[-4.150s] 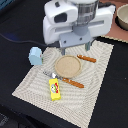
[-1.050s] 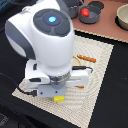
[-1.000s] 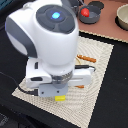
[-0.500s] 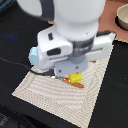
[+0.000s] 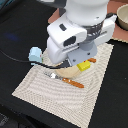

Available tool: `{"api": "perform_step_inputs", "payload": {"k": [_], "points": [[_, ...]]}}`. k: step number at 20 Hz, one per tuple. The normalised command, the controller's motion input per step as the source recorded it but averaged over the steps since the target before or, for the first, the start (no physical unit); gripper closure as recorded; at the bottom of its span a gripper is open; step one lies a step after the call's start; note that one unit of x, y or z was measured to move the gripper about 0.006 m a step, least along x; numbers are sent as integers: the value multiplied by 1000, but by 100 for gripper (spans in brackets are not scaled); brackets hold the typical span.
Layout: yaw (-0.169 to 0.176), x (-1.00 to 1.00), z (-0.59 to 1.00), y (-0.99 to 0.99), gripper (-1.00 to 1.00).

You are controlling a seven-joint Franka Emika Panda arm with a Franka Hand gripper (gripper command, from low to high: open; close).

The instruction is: Interact with the objects in diverse but meaningful ways.

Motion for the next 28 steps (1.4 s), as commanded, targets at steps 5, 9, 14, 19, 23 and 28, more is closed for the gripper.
{"api": "perform_step_inputs", "payload": {"k": [5,9,14,19,23,28], "points": [[89,-211,-82,656,100],[85,-229,-72,664,100],[78,-226,-79,683,100],[74,-191,-153,679,100],[97,-186,-226,614,100],[97,-149,-300,347,100]]}}
